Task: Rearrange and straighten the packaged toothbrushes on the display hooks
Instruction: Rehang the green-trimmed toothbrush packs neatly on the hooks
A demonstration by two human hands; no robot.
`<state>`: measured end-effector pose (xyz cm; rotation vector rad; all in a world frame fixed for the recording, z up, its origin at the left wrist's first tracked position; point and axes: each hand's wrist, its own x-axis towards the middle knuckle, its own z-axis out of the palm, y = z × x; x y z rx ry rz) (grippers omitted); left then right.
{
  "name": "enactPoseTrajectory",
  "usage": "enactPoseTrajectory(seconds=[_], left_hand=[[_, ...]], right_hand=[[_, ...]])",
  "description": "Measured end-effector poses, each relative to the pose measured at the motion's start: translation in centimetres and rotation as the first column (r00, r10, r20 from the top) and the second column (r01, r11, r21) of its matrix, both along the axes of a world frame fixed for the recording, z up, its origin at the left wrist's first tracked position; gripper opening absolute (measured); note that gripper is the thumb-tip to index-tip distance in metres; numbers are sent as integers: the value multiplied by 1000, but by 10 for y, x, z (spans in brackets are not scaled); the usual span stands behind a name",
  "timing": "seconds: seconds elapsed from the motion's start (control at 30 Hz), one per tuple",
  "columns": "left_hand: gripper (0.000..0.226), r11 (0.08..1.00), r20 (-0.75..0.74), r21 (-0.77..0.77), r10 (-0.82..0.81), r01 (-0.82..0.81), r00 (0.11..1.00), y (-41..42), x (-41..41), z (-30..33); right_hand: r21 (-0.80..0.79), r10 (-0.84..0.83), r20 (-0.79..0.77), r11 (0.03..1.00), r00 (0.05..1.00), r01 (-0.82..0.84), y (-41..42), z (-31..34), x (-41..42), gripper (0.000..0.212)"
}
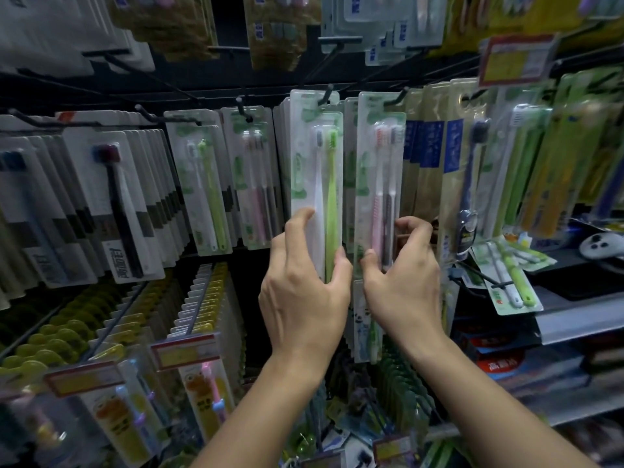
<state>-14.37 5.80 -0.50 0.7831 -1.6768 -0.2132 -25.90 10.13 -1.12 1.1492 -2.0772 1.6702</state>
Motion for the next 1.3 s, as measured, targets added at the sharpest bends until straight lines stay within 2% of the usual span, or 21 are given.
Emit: enactPoseTrajectory(seconds=[0.53,0.87,1.3], left_hand=[[68,994,5,109,15,-15,1000,-17,-11,-2],[69,984,-61,170,-51,61,997,-32,-19,-7],[63,985,81,173,-16,1,997,-31,-17,-18]], right_hand=[[56,-78,-89,995,993,83,-8,0,-8,55],[70,-88,-85,993,992,95,-17,-2,-9,55],[93,-125,-117,986,985,136,-19,-7,-14,60]])
